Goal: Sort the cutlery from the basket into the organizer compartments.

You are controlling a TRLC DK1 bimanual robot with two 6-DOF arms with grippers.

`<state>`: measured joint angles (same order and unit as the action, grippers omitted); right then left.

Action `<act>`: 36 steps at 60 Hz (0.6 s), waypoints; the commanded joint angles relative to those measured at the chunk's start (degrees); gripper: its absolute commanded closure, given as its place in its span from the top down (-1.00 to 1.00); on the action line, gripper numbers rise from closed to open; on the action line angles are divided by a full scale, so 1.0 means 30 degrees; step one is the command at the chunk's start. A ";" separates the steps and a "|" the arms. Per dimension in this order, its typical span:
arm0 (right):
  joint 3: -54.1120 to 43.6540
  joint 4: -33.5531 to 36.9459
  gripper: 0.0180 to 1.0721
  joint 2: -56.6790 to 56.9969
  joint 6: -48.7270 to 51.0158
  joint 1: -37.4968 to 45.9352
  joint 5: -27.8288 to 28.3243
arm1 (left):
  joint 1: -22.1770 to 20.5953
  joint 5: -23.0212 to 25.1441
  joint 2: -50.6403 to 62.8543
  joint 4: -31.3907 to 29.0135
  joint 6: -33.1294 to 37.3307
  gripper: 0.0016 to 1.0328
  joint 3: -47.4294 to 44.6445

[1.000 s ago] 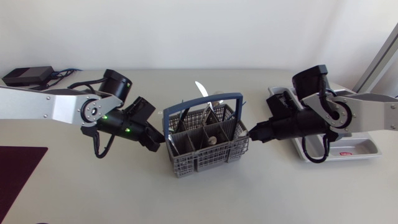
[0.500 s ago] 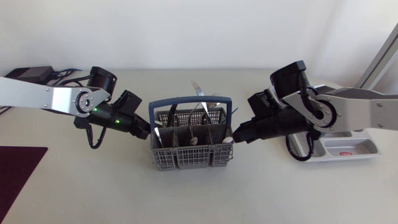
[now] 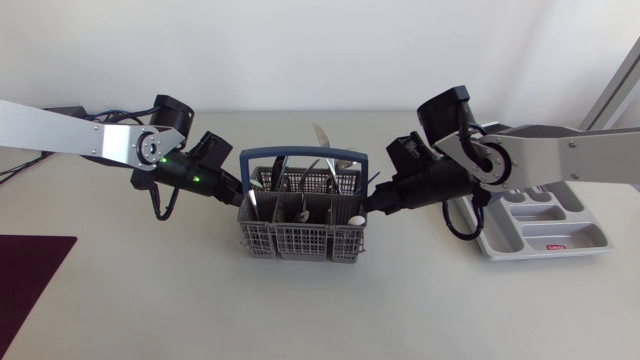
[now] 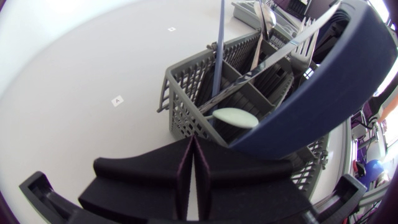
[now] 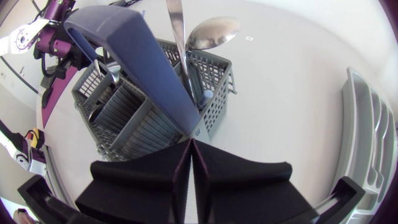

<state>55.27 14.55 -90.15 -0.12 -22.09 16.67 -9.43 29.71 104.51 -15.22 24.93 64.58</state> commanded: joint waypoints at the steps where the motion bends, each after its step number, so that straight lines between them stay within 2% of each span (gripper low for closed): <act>1: 0.1002 -0.0835 -0.83 -0.0712 -0.0487 -0.0431 0.0245 | -0.0577 0.0876 0.0320 0.0006 0.0070 -0.93 0.0916; 16: 0.1354 -0.0864 -0.83 -0.1239 -0.0458 -0.0314 0.0040 | -0.0577 0.0876 0.0525 -0.0023 0.0070 -0.93 0.1062; 30: -0.0375 -0.1099 -0.79 0.0431 -0.0253 -0.0284 -0.1893 | 0.0243 0.0847 -0.0559 -0.0023 0.0568 -0.93 -0.0285; 32: -0.0726 -0.1099 -0.74 0.0899 -0.0136 -0.0196 -0.2128 | 0.0448 0.0847 -0.0940 -0.0023 0.0714 -0.93 -0.0549; 36: -0.1547 -0.1099 -0.51 0.2042 0.0069 -0.0109 -0.2391 | 0.0976 0.0847 -0.2170 0.0006 0.1036 -0.85 -0.1311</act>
<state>53.98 11.70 -88.44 -0.16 -22.09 10.41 -8.14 31.20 103.13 -15.33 25.82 63.46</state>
